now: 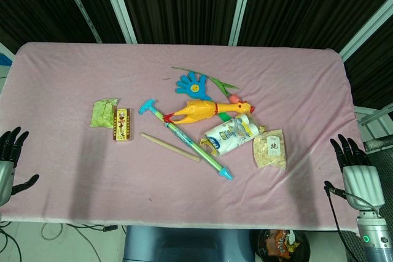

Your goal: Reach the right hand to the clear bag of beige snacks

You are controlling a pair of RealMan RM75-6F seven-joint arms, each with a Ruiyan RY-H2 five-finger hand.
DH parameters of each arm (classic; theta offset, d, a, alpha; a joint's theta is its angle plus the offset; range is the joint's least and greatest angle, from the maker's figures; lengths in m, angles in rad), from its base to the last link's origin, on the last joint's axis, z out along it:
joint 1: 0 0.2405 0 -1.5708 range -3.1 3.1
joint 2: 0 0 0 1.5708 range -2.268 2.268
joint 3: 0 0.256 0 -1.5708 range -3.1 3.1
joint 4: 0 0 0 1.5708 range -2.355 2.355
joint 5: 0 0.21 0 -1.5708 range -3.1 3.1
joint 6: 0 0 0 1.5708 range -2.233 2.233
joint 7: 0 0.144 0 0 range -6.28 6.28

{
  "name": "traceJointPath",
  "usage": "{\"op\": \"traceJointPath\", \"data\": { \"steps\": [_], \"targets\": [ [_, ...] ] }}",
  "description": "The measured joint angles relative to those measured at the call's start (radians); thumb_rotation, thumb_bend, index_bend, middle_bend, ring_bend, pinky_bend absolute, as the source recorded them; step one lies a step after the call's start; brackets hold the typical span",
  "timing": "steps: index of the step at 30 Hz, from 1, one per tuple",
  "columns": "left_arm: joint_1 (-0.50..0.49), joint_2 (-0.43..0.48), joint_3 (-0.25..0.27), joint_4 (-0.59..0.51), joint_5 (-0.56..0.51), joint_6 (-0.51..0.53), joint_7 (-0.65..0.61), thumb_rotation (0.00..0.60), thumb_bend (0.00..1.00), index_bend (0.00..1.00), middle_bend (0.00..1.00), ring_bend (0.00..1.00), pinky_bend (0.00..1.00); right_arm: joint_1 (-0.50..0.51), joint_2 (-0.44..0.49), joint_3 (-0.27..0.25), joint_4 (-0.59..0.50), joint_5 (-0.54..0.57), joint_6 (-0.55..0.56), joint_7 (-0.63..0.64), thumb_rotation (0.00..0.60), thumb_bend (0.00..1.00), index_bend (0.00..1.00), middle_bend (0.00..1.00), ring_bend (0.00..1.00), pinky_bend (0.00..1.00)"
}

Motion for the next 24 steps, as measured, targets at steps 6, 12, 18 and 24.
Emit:
{"op": "traceJointPath", "data": {
  "steps": [6, 12, 18, 24],
  "targets": [
    [0.011, 0.008, 0.007, -0.004, 0.006, 0.012, -0.008, 0.6, 0.0, 0.0, 0.0, 0.0, 0.0, 0.001, 0.002, -0.004, -0.01, -0.015, 0.004, 0.001, 0.6, 0.08, 0.0, 0.0, 0.0, 0.21],
    [0.018, 0.013, 0.013, 0.003, 0.026, 0.03, -0.025, 0.6, 0.0, 0.0, 0.0, 0.0, 0.0, -0.002, 0.004, -0.015, -0.019, -0.043, 0.016, -0.003, 0.6, 0.08, 0.0, 0.0, 0.0, 0.21],
    [0.02, 0.015, 0.014, 0.011, 0.034, 0.035, -0.046, 0.6, 0.0, 0.0, 0.0, 0.0, 0.0, -0.002, 0.01, -0.026, -0.031, -0.064, 0.016, -0.009, 0.6, 0.08, 0.0, 0.0, 0.0, 0.21],
    [0.021, 0.017, 0.01, 0.016, 0.025, 0.032, -0.063, 0.6, 0.0, 0.0, 0.0, 0.0, 0.0, 0.004, 0.015, -0.049, -0.05, -0.097, 0.0, -0.021, 0.6, 0.08, 0.0, 0.0, 0.0, 0.21]
  ]
}}
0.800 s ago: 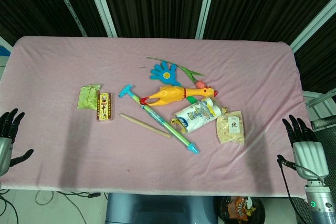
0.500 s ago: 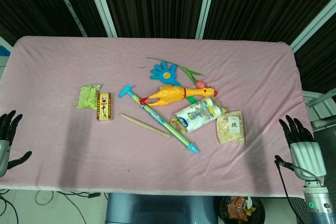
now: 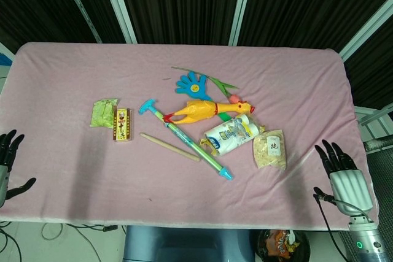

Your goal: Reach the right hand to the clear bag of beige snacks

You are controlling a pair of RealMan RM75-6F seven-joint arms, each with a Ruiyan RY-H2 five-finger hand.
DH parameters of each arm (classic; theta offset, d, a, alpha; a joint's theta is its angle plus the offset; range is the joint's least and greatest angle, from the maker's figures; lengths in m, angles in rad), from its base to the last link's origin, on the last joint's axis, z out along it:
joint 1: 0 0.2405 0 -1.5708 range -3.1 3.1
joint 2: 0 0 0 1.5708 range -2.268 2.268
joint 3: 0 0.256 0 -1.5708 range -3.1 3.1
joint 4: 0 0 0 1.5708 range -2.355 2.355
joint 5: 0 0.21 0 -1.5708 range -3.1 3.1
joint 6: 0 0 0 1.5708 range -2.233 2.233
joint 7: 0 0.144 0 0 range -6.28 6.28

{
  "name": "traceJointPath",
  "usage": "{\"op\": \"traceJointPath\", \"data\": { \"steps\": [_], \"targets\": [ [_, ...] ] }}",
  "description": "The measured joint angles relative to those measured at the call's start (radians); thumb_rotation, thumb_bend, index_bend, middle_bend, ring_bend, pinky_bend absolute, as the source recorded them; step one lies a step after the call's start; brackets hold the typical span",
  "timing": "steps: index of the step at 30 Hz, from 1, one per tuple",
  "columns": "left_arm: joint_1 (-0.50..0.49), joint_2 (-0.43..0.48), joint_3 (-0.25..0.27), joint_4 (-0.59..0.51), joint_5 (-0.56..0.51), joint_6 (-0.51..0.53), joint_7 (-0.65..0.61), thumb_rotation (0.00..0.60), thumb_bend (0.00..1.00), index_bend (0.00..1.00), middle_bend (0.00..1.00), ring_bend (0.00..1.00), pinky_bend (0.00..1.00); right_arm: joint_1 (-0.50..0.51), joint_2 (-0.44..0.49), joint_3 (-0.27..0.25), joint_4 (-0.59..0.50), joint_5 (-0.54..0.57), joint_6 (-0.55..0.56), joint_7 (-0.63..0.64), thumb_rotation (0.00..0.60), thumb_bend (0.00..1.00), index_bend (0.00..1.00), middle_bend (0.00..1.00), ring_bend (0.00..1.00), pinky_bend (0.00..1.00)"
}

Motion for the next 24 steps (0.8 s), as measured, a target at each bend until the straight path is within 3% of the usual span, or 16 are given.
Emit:
{"op": "traceJointPath", "data": {
  "steps": [6, 14, 24],
  "targets": [
    [0.007, 0.006, -0.001, -0.004, -0.006, 0.006, -0.008, 0.6, 0.0, 0.0, 0.0, 0.0, 0.0, 0.016, 0.003, -0.008, -0.031, -0.009, -0.036, -0.01, 0.6, 0.09, 0.0, 0.0, 0.0, 0.21],
    [0.015, 0.01, -0.003, -0.005, -0.01, 0.015, -0.017, 0.6, 0.0, 0.0, 0.0, 0.0, 0.0, 0.083, -0.009, 0.001, -0.111, 0.014, -0.163, -0.091, 0.6, 0.11, 0.0, 0.0, 0.0, 0.21],
    [0.012, 0.015, -0.005, -0.008, -0.019, -0.001, -0.032, 0.6, 0.0, 0.0, 0.0, 0.0, 0.0, 0.224, -0.144, 0.101, -0.122, 0.275, -0.361, -0.314, 0.6, 0.13, 0.0, 0.0, 0.0, 0.21]
  ]
}}
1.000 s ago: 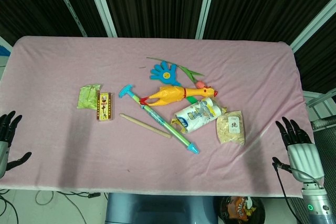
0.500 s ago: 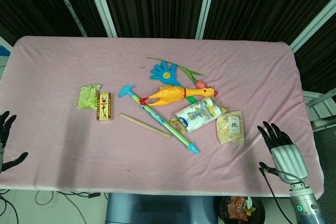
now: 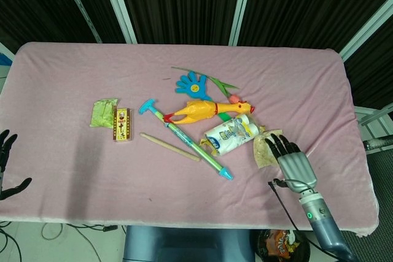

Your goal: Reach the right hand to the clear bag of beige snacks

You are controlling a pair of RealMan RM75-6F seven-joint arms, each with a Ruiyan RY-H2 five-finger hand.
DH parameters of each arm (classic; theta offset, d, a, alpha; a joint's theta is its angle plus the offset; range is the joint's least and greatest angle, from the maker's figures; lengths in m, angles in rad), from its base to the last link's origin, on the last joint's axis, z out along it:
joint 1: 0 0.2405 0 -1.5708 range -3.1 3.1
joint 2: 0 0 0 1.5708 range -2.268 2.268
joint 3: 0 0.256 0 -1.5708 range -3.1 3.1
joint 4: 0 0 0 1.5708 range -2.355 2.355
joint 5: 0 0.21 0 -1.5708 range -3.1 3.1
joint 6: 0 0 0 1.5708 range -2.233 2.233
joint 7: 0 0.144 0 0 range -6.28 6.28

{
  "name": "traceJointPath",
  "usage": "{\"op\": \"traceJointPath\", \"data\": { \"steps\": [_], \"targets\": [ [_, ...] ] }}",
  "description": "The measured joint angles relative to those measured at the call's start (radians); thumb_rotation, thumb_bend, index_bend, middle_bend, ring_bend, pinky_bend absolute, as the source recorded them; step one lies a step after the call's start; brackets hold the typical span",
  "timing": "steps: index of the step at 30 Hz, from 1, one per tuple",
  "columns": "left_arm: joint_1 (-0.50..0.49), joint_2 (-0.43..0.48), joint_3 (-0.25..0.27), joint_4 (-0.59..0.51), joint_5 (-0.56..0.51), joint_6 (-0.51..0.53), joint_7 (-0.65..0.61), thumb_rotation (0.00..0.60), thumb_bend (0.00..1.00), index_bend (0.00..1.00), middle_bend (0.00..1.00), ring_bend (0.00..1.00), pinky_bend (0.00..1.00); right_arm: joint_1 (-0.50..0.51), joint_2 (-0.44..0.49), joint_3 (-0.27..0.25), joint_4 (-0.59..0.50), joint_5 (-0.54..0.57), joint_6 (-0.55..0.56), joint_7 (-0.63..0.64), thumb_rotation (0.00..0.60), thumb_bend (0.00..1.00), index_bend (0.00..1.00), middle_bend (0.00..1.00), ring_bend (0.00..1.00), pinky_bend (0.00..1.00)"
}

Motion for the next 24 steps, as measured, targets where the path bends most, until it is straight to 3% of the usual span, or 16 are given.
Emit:
{"op": "traceJointPath", "data": {
  "steps": [5, 15, 21, 24],
  "targets": [
    [-0.002, 0.003, -0.001, 0.0, -0.003, -0.008, -0.008, 0.6, 0.0, 0.0, 0.0, 0.0, 0.0, 0.062, -0.059, 0.04, 0.045, 0.11, -0.05, -0.074, 0.6, 0.14, 0.0, 0.0, 0.0, 0.21],
    [-0.01, 0.01, -0.002, -0.008, -0.009, -0.028, -0.02, 0.6, 0.0, 0.0, 0.0, 0.0, 0.0, 0.122, -0.144, 0.046, 0.151, 0.251, -0.092, -0.144, 0.6, 0.18, 0.01, 0.02, 0.01, 0.21],
    [-0.011, 0.011, -0.001, -0.013, -0.009, -0.033, -0.022, 0.6, 0.0, 0.0, 0.0, 0.0, 0.0, 0.144, -0.176, 0.046, 0.202, 0.296, -0.093, -0.152, 0.6, 0.22, 0.09, 0.08, 0.06, 0.21],
    [-0.011, 0.011, 0.0, -0.015, -0.007, -0.033, -0.022, 0.6, 0.0, 0.0, 0.0, 0.0, 0.0, 0.153, -0.185, 0.045, 0.226, 0.312, -0.094, -0.153, 0.6, 0.28, 0.18, 0.15, 0.13, 0.24]
  ]
}}
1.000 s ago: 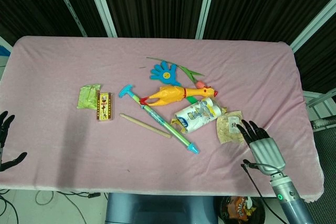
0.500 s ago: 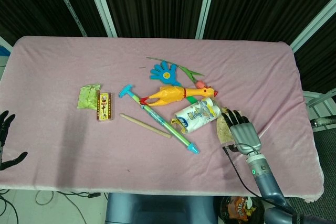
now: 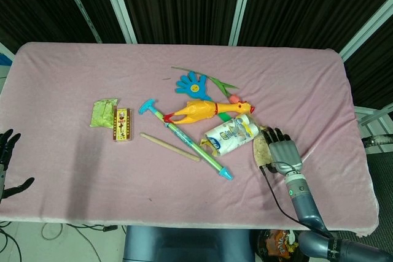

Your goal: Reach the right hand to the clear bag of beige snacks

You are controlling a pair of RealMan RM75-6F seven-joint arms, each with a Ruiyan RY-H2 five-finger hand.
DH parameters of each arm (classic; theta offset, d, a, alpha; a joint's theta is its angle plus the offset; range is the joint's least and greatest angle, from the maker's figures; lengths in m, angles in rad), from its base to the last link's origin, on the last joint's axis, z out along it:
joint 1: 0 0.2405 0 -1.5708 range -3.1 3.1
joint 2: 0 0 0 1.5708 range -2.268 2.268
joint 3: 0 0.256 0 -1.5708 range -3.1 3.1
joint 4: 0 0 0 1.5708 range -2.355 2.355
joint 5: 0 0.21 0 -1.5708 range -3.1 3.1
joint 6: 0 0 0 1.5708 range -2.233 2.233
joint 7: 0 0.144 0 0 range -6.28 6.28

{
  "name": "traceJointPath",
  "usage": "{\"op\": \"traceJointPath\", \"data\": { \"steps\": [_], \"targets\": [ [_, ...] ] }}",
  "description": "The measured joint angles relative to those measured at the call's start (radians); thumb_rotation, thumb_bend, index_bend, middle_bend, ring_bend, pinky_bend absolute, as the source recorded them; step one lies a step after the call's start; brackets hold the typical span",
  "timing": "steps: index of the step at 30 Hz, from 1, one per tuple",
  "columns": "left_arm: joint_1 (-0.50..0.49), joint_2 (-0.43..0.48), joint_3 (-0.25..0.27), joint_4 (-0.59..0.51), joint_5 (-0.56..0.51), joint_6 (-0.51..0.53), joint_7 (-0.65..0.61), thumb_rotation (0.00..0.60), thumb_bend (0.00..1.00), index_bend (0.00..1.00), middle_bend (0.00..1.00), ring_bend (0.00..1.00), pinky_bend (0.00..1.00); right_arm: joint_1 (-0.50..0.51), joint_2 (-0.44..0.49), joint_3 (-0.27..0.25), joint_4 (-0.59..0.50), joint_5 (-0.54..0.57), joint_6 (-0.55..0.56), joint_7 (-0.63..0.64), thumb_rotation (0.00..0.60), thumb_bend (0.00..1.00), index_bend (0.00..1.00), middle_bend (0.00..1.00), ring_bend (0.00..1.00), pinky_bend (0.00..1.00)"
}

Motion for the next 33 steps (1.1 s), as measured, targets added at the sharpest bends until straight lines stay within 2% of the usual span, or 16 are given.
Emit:
{"op": "traceJointPath", "data": {
  "steps": [2, 8, 10, 14, 21, 33],
  "targets": [
    [0.0, 0.0, 0.0, -0.001, 0.0, 0.0, -0.001, 0.6, 0.0, 0.0, 0.0, 0.0, 0.0, 0.005, -0.007, 0.0, 0.017, 0.011, -0.003, 0.007, 0.6, 0.33, 0.26, 0.22, 0.19, 0.29],
    [-0.001, 0.001, 0.0, -0.002, -0.001, -0.003, -0.005, 0.6, 0.0, 0.0, 0.0, 0.0, 0.0, 0.009, -0.014, -0.006, 0.03, 0.009, -0.007, 0.046, 0.6, 0.58, 0.66, 0.57, 0.58, 0.69],
    [-0.002, 0.002, 0.0, -0.004, -0.001, -0.005, -0.006, 0.6, 0.0, 0.0, 0.0, 0.0, 0.0, 0.008, -0.013, -0.011, 0.025, -0.015, -0.002, 0.069, 0.6, 0.65, 0.73, 0.63, 0.64, 0.75],
    [-0.003, 0.001, -0.001, -0.003, 0.0, -0.004, -0.006, 0.6, 0.0, 0.0, 0.0, 0.0, 0.0, 0.004, -0.004, -0.019, -0.004, -0.096, 0.027, 0.128, 0.6, 0.74, 0.77, 0.65, 0.67, 0.76],
    [-0.003, 0.0, -0.002, -0.002, 0.0, -0.004, -0.006, 0.6, 0.0, 0.0, 0.0, 0.0, 0.0, -0.01, 0.051, -0.011, -0.093, -0.169, 0.091, 0.21, 0.6, 0.74, 0.77, 0.65, 0.67, 0.76],
    [-0.001, -0.005, 0.0, -0.003, 0.007, 0.005, 0.005, 0.6, 0.0, 0.0, 0.0, 0.0, 0.0, -0.092, 0.264, 0.031, -0.243, -0.216, 0.223, 0.339, 0.6, 0.74, 0.77, 0.65, 0.67, 0.76]
  ]
}}
